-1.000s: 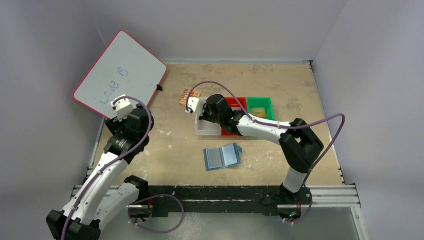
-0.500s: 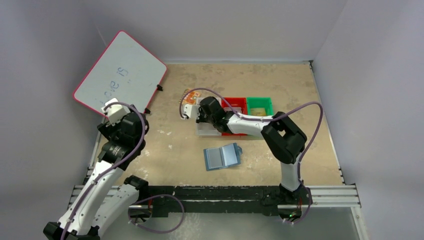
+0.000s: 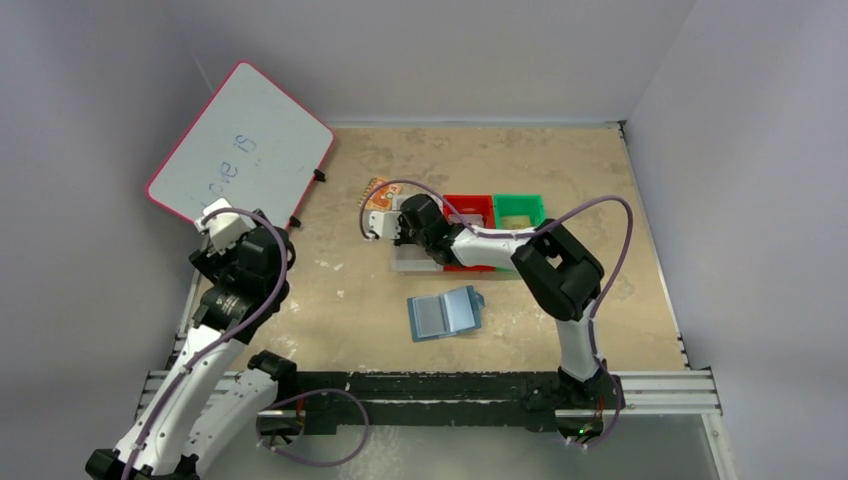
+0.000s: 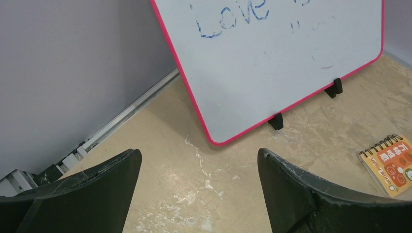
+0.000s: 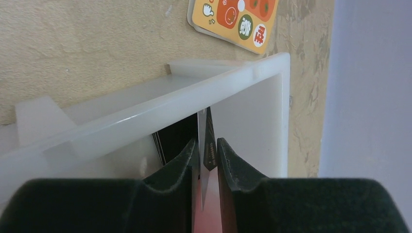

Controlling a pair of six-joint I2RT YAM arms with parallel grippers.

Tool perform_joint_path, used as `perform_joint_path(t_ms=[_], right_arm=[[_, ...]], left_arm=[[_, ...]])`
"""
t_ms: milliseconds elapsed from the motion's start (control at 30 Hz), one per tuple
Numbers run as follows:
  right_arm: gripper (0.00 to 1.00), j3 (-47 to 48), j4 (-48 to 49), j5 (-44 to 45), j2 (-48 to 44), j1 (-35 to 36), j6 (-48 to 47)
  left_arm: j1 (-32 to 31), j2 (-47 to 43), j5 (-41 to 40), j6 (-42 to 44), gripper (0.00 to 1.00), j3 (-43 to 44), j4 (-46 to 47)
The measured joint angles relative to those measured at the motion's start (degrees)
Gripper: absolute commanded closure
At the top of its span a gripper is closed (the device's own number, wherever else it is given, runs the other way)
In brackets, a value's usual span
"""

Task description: Take the credit cards out of the card holder

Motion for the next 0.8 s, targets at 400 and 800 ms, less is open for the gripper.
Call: perform_joint_path(t_ms=[400, 800], right_arm=[[0.69, 0.1, -3.8, -8.6, -0.2, -3.4, 0.0], [0.6, 1.5, -7.4, -11.1, -0.3, -4.2, -0.9]], left_arm=[[0.0, 1.6, 0.1, 0.1, 0.11, 0.0, 0.0], [0.0, 2.6, 0.5, 0.2, 0.11, 0.0, 0.0]])
